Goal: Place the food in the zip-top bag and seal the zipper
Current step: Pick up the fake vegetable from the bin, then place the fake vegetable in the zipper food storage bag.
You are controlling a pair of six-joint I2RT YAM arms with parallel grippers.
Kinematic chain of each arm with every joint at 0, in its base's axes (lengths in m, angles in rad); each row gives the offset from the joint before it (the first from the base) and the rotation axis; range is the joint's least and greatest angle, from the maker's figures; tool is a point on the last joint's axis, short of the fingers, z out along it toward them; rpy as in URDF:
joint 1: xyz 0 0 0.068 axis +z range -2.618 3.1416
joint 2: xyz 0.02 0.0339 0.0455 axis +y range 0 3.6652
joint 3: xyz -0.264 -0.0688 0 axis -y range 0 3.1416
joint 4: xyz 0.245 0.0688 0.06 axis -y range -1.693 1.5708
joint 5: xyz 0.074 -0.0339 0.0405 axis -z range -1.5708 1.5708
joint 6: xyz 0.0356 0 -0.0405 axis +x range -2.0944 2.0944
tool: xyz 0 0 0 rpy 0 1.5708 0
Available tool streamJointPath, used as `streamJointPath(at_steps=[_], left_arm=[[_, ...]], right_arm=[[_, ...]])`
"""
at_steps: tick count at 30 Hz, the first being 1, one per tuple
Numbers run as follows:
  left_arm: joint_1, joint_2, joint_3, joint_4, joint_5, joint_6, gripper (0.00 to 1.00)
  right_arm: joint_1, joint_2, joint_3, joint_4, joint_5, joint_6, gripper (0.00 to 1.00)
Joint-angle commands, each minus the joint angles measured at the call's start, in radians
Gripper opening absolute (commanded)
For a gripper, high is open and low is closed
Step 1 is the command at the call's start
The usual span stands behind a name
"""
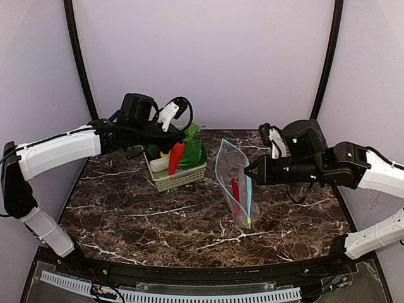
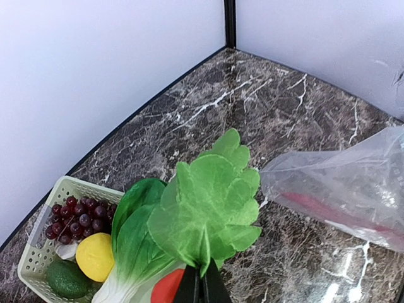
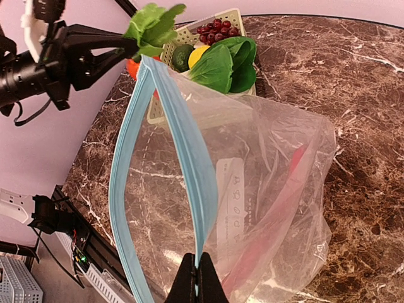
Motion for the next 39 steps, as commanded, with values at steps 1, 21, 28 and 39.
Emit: streamJointPath(at_steps=[1,21,28,39], left_arm=[[-0.002,-0.119,-0.014,0.002,0.069,-0.073,0.01],[-0.120,-0.295,-0.021,0.157,0.458,-0.406,0.01],[-0.153,-0.270,0.013,0.332,0.503,-0.490,0.01],[-0.161,-0.209,0.048,0.428,0.505,-0.490,0.01]], right_arm=[[-0.007,-0.004,-0.005,0.008,0.003,-0.008,0.00],[-0.008,0.103,0.004,0.094,-0.132,-0.015,0.00],[-0.008,0.085,-0.022,0.121,-0.154,-0.004,0.00],[-0.007,0.078,-0.018,0.121,-0.166,-0.004,0.00]])
